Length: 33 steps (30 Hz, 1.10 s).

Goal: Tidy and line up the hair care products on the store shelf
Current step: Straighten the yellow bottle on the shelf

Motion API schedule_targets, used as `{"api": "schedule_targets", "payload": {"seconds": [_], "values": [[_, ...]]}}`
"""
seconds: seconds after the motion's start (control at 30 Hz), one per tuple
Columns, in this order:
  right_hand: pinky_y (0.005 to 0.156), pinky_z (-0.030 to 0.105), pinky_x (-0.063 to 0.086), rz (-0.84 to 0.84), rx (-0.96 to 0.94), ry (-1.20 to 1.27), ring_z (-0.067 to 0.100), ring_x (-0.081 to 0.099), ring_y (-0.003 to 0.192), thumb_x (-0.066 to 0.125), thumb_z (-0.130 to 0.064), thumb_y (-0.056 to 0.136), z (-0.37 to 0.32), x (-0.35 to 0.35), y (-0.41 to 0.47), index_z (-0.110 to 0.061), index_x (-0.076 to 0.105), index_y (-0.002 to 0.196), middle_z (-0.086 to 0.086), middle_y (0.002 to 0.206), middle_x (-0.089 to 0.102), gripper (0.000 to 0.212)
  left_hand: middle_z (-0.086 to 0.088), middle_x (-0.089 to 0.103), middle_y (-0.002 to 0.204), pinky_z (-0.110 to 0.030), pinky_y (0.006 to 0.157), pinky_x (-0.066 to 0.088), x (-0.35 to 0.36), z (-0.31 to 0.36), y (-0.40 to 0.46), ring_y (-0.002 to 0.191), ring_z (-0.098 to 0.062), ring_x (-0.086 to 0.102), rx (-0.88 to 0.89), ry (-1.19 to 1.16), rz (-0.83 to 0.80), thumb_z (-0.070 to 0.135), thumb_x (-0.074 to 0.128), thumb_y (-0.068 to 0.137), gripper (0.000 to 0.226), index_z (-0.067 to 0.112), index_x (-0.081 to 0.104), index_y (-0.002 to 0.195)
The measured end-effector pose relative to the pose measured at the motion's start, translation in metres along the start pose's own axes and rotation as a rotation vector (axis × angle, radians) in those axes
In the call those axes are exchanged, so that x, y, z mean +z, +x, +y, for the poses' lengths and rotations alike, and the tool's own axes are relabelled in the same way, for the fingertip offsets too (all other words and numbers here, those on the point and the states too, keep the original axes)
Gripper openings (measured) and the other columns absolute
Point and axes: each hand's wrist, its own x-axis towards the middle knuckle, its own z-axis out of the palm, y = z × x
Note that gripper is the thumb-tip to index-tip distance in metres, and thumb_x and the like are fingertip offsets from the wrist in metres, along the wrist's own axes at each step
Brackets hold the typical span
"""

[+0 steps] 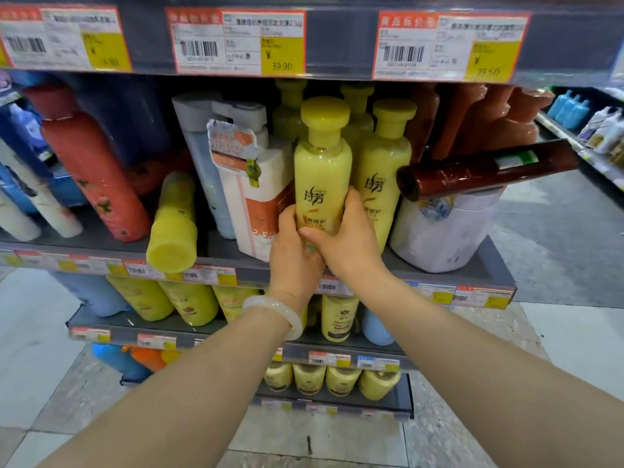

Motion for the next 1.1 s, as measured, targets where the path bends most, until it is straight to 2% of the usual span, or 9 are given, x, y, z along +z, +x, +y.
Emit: {"api": "schedule_targets", "payload": {"seconds": [0.07, 0.2, 0.33, 0.4, 0.47, 0.53, 0.6, 0.8, 1.1], "values": [[0.1, 0.04, 0.044, 0.026, 0.013, 0.001, 0.024, 0.052, 0.118, 0.076, -0.017, 0.072, 0.004, 0.002, 0.0, -0.014, 0.037, 0.129, 0.008, 0.125, 0.056, 0.069, -0.004, 0.06, 0.115, -0.024, 0.083, 0.046, 0.005, -0.007, 0.002, 0.099, -0.015, 0.056, 0.015, 0.002, 0.013, 0.009, 0.06, 0.086, 0.047, 0.011, 0.041, 0.129], [0.098, 0.039, 0.045, 0.021, 0.036, -0.042, 0.025, 0.053, 0.117, 0.073, -0.019, 0.075, 0.004, 0.006, 0.004, -0.014, 0.038, 0.126, 0.008, 0.124, 0.056, 0.062, -0.008, 0.059, 0.114, -0.008, 0.076, 0.042, 0.01, -0.009, 0.008, 0.098, -0.018, 0.056, 0.01, 0.086, 0.033, 0.003, 0.056, 0.087, 0.043, 0.007, 0.043, 0.127], [0.095, 0.038, 0.046, 0.004, 0.073, -0.126, 0.027, 0.056, 0.111, 0.068, -0.018, 0.08, 0.002, 0.006, 0.004, -0.012, 0.043, 0.121, 0.01, 0.118, 0.06, 0.048, -0.011, 0.064, 0.103, -0.012, 0.068, 0.049, 0.007, -0.004, 0.011, 0.086, -0.014, 0.062, 0.01, 0.141, 0.062, 0.013, 0.047, 0.094, 0.026, 0.005, 0.052, 0.118], [0.089, 0.042, 0.051, 0.029, 0.066, -0.129, 0.026, 0.061, 0.099, 0.061, -0.016, 0.083, 0.008, 0.001, -0.006, -0.013, 0.052, 0.112, 0.008, 0.105, 0.065, 0.03, -0.013, 0.06, 0.114, -0.007, 0.073, 0.046, 0.01, -0.006, 0.011, 0.095, -0.015, 0.056, -0.019, 0.046, 0.008, 0.012, 0.059, 0.087, 0.043, 0.005, 0.046, 0.127], [0.087, 0.041, 0.052, 0.068, 0.055, -0.097, 0.02, 0.061, 0.097, 0.058, -0.014, 0.086, 0.019, -0.005, -0.023, -0.02, 0.057, 0.101, 0.0, 0.098, 0.064, 0.017, -0.011, 0.058, 0.122, -0.019, 0.087, 0.048, 0.011, -0.011, 0.011, 0.105, -0.019, 0.055, -0.077, 0.051, -0.004, 0.021, 0.071, 0.079, 0.063, 0.01, 0.041, 0.133], [0.09, 0.037, 0.051, 0.132, 0.073, -0.035, 0.015, 0.059, 0.1, 0.063, -0.012, 0.084, 0.033, -0.013, -0.034, -0.02, 0.057, 0.105, -0.004, 0.102, 0.059, 0.024, -0.01, 0.057, 0.125, -0.039, 0.097, 0.046, 0.011, -0.015, 0.011, 0.114, -0.026, 0.054, -0.059, 0.111, 0.006, 0.034, 0.075, 0.074, 0.074, 0.012, 0.039, 0.135], [0.095, 0.04, 0.049, 0.212, 0.113, -0.024, 0.017, 0.056, 0.109, 0.067, -0.017, 0.081, 0.045, -0.019, -0.034, -0.011, 0.049, 0.121, 0.002, 0.116, 0.056, 0.045, -0.01, 0.057, 0.127, -0.045, 0.099, 0.044, 0.012, -0.015, 0.011, 0.117, -0.028, 0.052, -0.039, 0.148, 0.025, 0.038, 0.075, 0.073, 0.078, 0.013, 0.038, 0.136], [0.1, 0.041, 0.044, 0.242, 0.155, -0.072, 0.025, 0.05, 0.122, 0.069, -0.028, 0.08, 0.056, -0.019, -0.009, -0.008, 0.031, 0.136, 0.01, 0.132, 0.052, 0.07, -0.008, 0.057, 0.126, -0.035, 0.098, 0.041, 0.015, -0.02, 0.009, 0.118, -0.026, 0.05, -0.005, 0.186, 0.062, 0.03, 0.076, 0.073, 0.068, 0.013, 0.043, 0.131], [0.088, 0.046, 0.047, 0.33, 0.199, -0.196, 0.034, 0.053, 0.112, 0.064, -0.032, 0.083, 0.051, -0.013, 0.004, -0.007, 0.04, 0.129, 0.016, 0.123, 0.053, 0.057, -0.01, 0.059, 0.123, -0.032, 0.096, 0.04, 0.021, -0.018, 0.016, 0.115, -0.025, 0.052, -0.011, 0.145, 0.068, 0.025, 0.078, 0.071, 0.066, 0.009, 0.046, 0.127]]}}
